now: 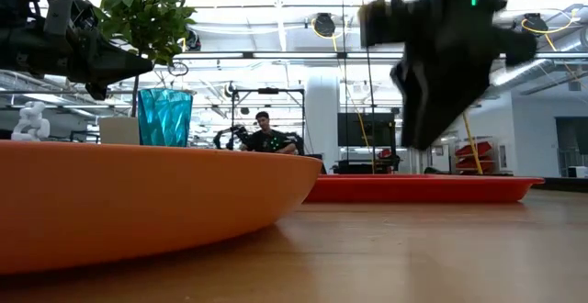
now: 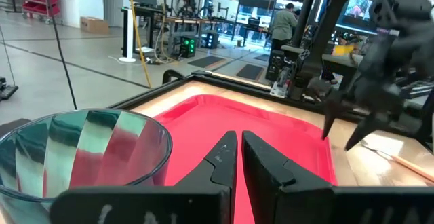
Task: Pick and place plate/cup/fork/spoon on tray
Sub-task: Prepare the red serving tray
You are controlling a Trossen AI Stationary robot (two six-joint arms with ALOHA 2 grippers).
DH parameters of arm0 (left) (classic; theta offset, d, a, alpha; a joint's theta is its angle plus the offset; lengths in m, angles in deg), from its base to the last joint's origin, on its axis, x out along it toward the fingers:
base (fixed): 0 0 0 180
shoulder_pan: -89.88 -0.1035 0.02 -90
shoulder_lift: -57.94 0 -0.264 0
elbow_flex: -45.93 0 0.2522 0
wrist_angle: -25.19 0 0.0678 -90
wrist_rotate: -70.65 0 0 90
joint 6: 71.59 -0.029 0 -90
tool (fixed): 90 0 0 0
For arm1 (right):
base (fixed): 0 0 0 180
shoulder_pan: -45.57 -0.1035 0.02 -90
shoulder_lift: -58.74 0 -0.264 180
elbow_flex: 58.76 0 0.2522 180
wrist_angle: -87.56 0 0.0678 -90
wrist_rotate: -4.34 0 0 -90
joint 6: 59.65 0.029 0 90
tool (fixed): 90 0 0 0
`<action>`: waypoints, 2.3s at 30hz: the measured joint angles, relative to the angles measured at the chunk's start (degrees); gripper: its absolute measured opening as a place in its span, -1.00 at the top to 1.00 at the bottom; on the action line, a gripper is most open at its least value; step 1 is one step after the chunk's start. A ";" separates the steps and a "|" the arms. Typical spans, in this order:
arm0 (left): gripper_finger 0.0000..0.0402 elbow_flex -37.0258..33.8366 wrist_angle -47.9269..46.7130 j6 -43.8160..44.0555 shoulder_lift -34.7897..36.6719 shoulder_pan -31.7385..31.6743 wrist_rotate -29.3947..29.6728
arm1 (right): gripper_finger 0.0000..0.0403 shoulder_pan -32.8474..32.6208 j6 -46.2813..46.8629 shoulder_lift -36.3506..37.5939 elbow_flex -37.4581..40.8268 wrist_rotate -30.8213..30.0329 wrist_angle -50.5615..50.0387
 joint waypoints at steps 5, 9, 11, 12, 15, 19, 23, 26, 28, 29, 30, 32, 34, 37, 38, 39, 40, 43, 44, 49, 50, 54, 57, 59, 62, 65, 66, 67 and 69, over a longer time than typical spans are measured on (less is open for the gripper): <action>0.87 0.00 0.00 -0.02 0.00 0.00 0.00 | 0.09 -0.03 0.84 5.75 -0.02 -6.05 1.97; 0.87 0.00 0.01 -0.04 0.00 0.00 0.00 | 0.18 2.48 -1.01 6.49 -0.02 -12.02 1.77; 0.87 0.00 0.01 0.04 0.00 0.00 0.00 | 0.29 4.87 -3.15 5.19 0.19 -11.71 3.15; 0.87 0.00 0.02 0.04 0.00 0.00 0.00 | 0.37 6.14 -4.95 4.31 0.61 -10.73 4.47; 0.87 0.00 0.02 0.07 0.00 0.00 0.00 | 0.70 10.36 -10.90 0.54 1.52 -4.95 9.77; 0.87 0.00 0.03 0.11 0.00 0.00 0.00 | 0.95 15.78 -17.67 -3.61 1.62 -2.67 17.10; 0.87 0.00 0.01 0.03 0.00 0.00 0.00 | 0.99 21.27 -21.56 -4.53 1.60 0.91 22.77; 0.87 0.00 0.01 -0.18 -0.30 0.00 0.00 | 1.00 25.36 -23.02 -4.61 1.15 5.89 22.79; 0.87 0.00 0.02 -0.17 -0.45 0.01 0.00 | 1.00 27.39 -23.59 -5.46 0.48 8.92 22.95; 0.87 0.00 0.04 -0.17 -0.75 0.01 0.02 | 1.00 28.07 -24.03 -5.95 0.33 9.17 22.95; 0.87 0.00 -0.01 -0.17 -0.97 0.01 -0.02 | 1.00 28.49 -24.64 -6.68 0.25 9.08 22.73; 0.87 0.00 0.05 -0.15 -1.27 0.01 0.01 | 1.00 28.89 -25.67 -8.34 0.03 9.17 23.55; 0.87 0.00 0.04 -0.15 -1.72 0.00 0.02 | 1.00 28.94 -26.17 -10.03 -0.10 9.30 26.02; 0.87 -0.02 0.10 -0.11 -2.01 0.00 0.04 | 1.00 28.92 -26.12 -12.45 -0.19 9.27 27.87; 0.87 -0.02 0.08 -0.09 -2.03 0.00 0.07 | 1.00 28.92 -26.08 -13.35 -0.17 9.28 28.21; 0.87 0.00 0.09 0.00 -2.03 0.00 0.07 | 1.00 28.86 -26.06 -14.04 -0.24 9.26 28.82; 0.87 0.00 0.11 0.10 -2.03 0.01 0.08 | 1.00 28.81 -25.97 -14.58 -0.34 9.25 29.03; 0.87 -0.02 0.08 0.26 -2.17 0.00 0.07 | 1.00 28.18 -24.97 -15.99 -0.46 10.77 29.29; 0.87 -0.02 0.08 0.28 -2.25 0.00 0.09 | 1.00 27.82 -24.64 -16.37 -0.46 10.91 29.27; 0.87 -0.01 0.08 0.51 -2.29 0.02 0.09 | 1.00 25.38 -23.34 -16.63 -0.37 11.77 29.37; 0.87 -0.02 0.07 0.51 -2.29 0.00 0.07 | 1.00 24.95 -22.97 -16.52 -0.36 12.11 29.37; 0.87 -0.02 0.08 0.52 -2.29 0.00 0.07 | 1.00 23.18 -22.04 -16.40 -0.30 12.18 28.91; 0.87 -0.01 0.05 0.56 -2.29 0.01 0.07 | 1.00 22.06 -21.34 -16.42 -0.26 12.09 28.60; 0.87 0.00 0.05 0.83 -2.29 0.00 0.07 | 1.00 21.51 -21.32 -16.42 -0.26 12.10 28.19; 0.87 0.00 0.05 1.24 -2.29 0.02 0.07 | 1.00 20.96 -21.38 -16.48 -0.24 12.00 26.80; 0.87 -0.02 0.05 1.30 -2.29 0.01 0.07 | 1.00 20.90 -21.72 -16.52 -0.22 11.53 24.16; 0.87 -0.01 0.05 1.31 -2.29 0.00 0.07 | 1.00 20.89 -21.76 -16.52 -0.22 11.25 23.17; 0.87 -0.02 0.04 1.31 -2.29 0.00 0.07 | 1.00 20.88 -21.86 -16.52 -0.22 11.02 22.30; 0.87 -0.02 0.04 1.31 -2.29 0.00 0.07 | 1.00 20.86 -22.35 -16.46 -0.22 10.77 20.90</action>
